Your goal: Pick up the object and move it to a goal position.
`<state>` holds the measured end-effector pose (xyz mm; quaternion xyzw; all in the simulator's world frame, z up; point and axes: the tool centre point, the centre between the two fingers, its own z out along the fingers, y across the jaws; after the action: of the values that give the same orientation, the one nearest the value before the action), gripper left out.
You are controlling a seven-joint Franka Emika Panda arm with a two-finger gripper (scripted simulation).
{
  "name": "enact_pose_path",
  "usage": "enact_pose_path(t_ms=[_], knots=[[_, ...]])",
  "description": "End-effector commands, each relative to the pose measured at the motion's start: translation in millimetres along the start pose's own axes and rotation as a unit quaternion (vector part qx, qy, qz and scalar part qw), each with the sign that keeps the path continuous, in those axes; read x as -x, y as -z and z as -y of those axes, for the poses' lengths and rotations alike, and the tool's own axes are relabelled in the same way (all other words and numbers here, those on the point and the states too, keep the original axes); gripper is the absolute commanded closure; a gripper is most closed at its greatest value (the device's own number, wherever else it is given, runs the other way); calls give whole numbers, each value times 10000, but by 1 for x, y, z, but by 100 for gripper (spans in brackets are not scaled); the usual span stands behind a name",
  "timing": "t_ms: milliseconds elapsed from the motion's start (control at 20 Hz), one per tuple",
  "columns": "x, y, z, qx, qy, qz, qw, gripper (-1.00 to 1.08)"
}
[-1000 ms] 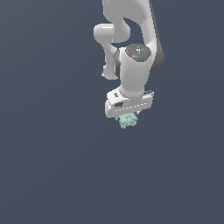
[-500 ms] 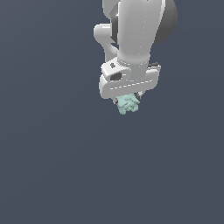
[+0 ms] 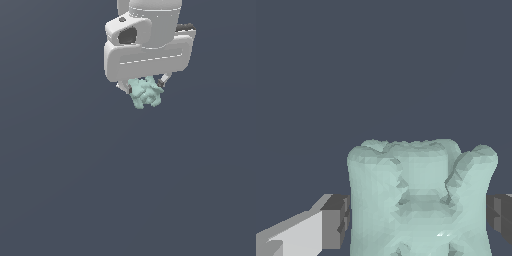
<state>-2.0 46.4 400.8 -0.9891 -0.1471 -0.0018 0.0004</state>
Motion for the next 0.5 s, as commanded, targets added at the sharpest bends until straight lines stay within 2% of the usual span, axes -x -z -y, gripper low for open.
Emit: enact_pose_path(t_ms=[0, 450], knots=[[0, 24, -3, -1, 0, 6, 10000, 108], [-4, 82, -11, 1, -5, 15, 10000, 108]])
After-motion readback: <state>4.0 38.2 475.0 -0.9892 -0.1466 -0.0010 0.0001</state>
